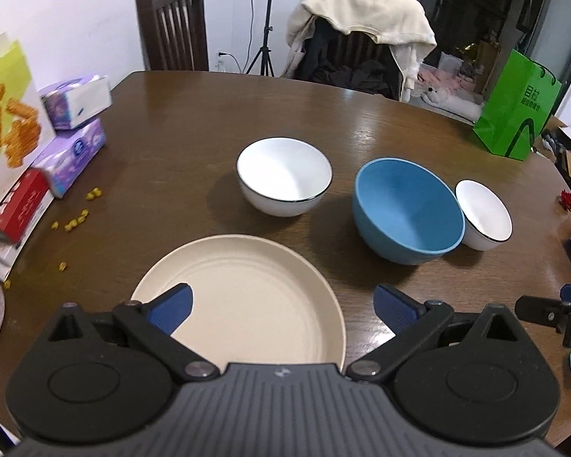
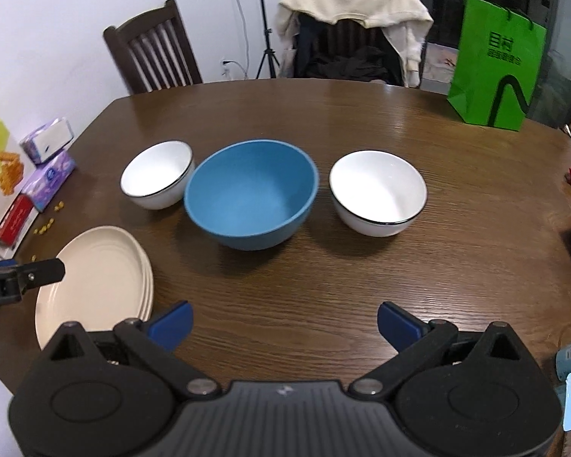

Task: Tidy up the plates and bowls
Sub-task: 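Raise both grippers and move them toward the blue bowl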

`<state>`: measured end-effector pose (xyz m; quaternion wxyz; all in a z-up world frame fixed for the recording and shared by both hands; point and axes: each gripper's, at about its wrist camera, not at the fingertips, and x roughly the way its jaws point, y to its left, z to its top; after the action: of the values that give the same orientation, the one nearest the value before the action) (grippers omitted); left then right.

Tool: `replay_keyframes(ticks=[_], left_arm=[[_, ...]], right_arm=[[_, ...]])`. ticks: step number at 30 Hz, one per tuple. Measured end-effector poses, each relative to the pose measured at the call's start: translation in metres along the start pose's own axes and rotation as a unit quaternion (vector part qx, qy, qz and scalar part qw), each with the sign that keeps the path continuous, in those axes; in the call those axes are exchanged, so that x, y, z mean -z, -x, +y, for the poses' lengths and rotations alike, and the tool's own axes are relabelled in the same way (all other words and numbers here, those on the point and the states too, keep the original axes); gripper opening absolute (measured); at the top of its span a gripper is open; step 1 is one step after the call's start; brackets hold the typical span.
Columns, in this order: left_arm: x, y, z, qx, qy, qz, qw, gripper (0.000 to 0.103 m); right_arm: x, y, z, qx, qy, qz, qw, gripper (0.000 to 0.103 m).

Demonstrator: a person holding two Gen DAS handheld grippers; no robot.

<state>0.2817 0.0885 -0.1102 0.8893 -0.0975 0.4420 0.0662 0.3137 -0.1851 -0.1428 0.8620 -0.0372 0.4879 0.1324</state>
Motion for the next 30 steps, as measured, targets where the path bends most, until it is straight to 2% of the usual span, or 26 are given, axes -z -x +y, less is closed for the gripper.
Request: replay_keyframes(ticks=[6, 10, 14, 19, 24, 26, 30], left_arm=[[-0.023, -0.015, -0.011, -0.002, -0.003, 0.003, 1.0, 0.103], [-0.044, -0.029, -0.024, -0.004, -0.007, 0.011, 0.9999, 0.103], [-0.065, -0.041, -0.042, -0.002, -0.02, 0.01, 0.9997, 0.103], [-0.084, -0.062, -0.06, -0.01, -0.026, 0.02, 0.9994, 0.103], [-0.094, -0.086, -0.07, -0.02, -0.018, 0.043, 0.9987, 0.096], [-0.097, -0.097, -0.072, -0.02, -0.014, 0.058, 0.998, 0.087], [-0.099, -0.115, -0.077, -0.023, -0.01, 0.086, 0.996, 0.078]], right_arm=[[-0.016, -0.005, -0.015, 0.003, -0.024, -0.016, 1.0, 0.103], [-0.036, -0.022, -0.022, 0.006, -0.032, -0.009, 0.999, 0.095], [-0.055, -0.04, -0.019, 0.005, -0.027, -0.001, 1.0, 0.093], [-0.08, -0.064, -0.022, 0.003, -0.028, 0.011, 1.0, 0.075], [-0.096, -0.085, -0.019, 0.011, -0.023, 0.029, 0.999, 0.07], [-0.1, -0.092, -0.017, 0.014, -0.021, 0.035, 0.999, 0.069], [-0.106, -0.104, -0.017, 0.02, -0.019, 0.046, 0.999, 0.069]])
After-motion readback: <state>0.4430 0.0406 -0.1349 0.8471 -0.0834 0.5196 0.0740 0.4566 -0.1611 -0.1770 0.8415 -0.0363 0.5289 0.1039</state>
